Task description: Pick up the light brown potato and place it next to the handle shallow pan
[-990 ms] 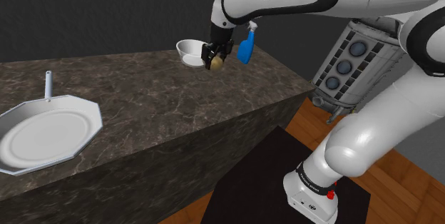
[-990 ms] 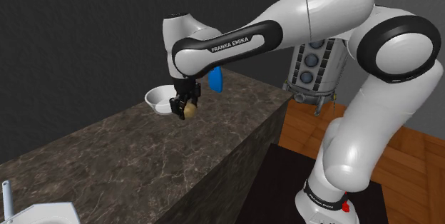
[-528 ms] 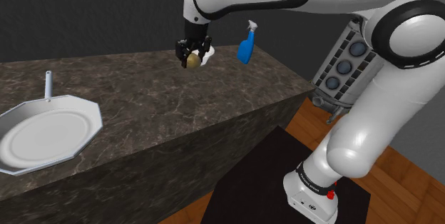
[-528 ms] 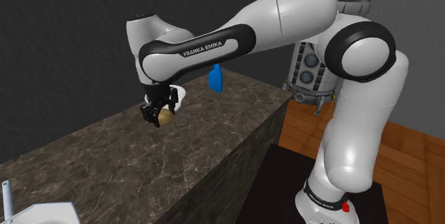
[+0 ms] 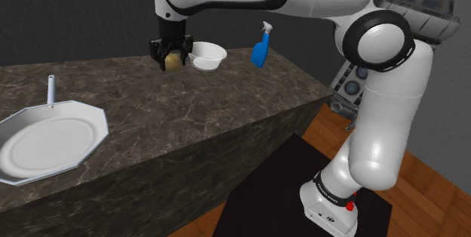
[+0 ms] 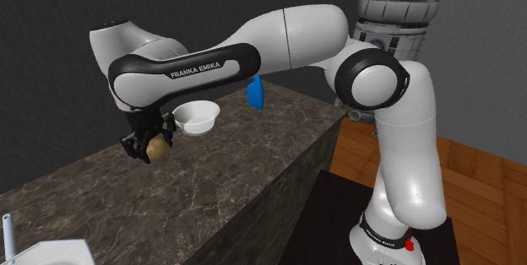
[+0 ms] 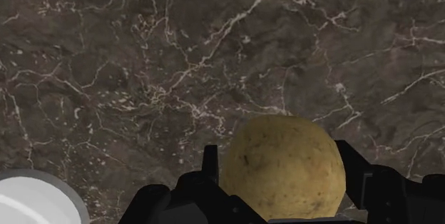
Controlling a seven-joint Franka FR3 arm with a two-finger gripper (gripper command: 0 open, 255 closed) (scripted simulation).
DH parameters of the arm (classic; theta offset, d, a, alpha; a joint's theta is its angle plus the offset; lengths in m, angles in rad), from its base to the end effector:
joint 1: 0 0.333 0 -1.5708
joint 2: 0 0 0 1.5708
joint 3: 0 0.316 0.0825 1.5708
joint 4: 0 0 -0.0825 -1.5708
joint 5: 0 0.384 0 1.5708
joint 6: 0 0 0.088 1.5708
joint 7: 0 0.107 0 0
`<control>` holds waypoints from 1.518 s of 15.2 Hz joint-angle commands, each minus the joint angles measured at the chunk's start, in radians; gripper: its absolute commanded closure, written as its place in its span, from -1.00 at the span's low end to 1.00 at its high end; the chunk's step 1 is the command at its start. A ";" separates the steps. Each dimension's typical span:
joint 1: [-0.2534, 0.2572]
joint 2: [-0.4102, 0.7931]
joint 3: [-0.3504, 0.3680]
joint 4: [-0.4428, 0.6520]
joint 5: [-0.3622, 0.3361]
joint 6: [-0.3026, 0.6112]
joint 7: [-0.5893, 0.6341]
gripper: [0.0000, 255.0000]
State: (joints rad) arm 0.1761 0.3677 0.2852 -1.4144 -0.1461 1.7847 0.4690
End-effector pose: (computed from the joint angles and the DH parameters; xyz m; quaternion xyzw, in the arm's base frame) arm 0.6175 0.2605 0.4995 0.9997 0.0016 0.0171 0.0148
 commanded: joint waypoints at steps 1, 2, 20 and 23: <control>0.034 0.071 0.004 0.108 -0.020 -0.040 0.029 1.00; 0.033 0.070 0.003 0.093 -0.020 -0.026 0.029 1.00; 0.023 0.100 -0.006 -0.106 -0.036 0.200 0.050 1.00; 0.024 0.111 -0.008 -0.129 -0.040 0.234 0.055 1.00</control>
State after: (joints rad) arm 0.1999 0.4743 0.2780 -1.5371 -0.1849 2.0070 0.5230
